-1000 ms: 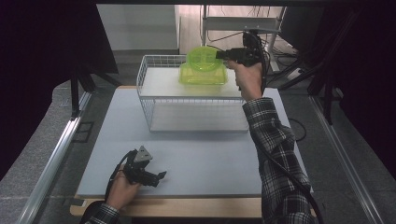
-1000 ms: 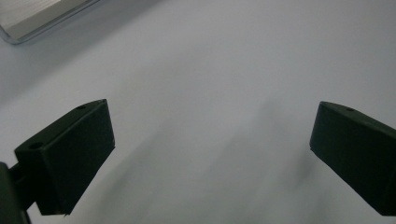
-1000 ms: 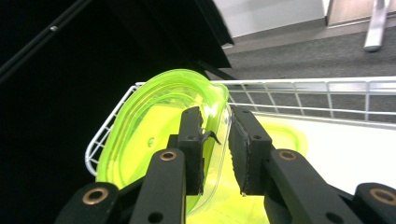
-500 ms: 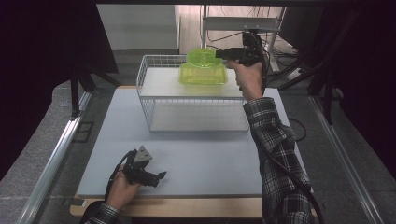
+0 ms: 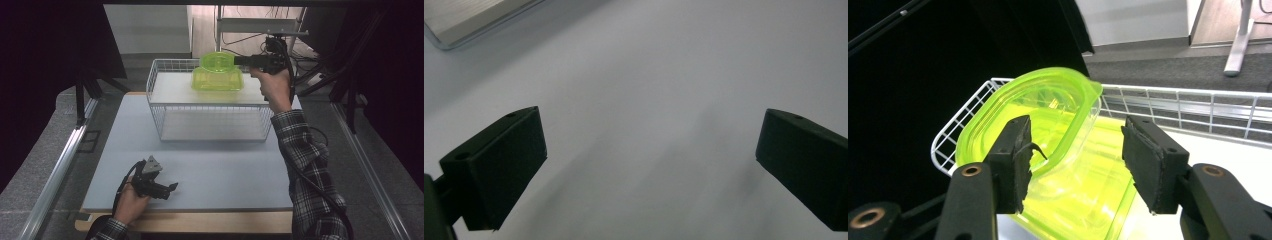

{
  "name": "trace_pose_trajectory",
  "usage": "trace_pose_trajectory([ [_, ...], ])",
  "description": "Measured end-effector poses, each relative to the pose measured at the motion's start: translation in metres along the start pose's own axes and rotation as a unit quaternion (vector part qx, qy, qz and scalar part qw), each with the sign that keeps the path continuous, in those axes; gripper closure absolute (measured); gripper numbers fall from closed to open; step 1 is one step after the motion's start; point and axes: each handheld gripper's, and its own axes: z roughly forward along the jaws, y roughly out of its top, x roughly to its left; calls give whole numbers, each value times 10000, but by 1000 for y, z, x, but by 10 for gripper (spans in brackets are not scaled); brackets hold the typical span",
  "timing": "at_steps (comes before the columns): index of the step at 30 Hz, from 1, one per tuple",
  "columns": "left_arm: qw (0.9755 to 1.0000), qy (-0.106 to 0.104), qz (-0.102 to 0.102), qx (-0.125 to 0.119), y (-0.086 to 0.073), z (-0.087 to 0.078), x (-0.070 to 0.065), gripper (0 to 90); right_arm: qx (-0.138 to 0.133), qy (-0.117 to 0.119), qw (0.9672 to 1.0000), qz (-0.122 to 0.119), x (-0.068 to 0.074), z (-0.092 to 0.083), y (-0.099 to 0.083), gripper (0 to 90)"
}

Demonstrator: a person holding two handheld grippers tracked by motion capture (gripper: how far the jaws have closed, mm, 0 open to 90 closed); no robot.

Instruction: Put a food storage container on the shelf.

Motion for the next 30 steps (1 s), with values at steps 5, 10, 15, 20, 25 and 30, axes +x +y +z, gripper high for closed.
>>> trace_pose_trajectory([
  [5, 9996, 15, -141, -225, 1, -4, 2, 0, 49, 56, 9999, -76, 1, -4, -6, 413],
  [10, 9993, 19, -212, -293, 1, -6, 3, 0, 62, 120, 9998, -162, 1, -8, -12, 378],
  [15, 9995, 2, -208, -257, 1, -5, 3, 0, 94, 140, 9995, -258, 0, -9, -17, 339],
  [20, 9996, 7, -191, -225, 1, -4, 3, 0, 119, 182, 9992, -322, -1, -10, -24, 297],
  [25, 9997, -14, -175, -175, 0, -3, 2, 0, 156, 216, 9988, -407, -1, -11, -32, 249],
  [30, 9996, -30, -196, -181, 0, -3, 2, 0, 202, 225, 9983, -490, -1, -11, -40, 205],
])
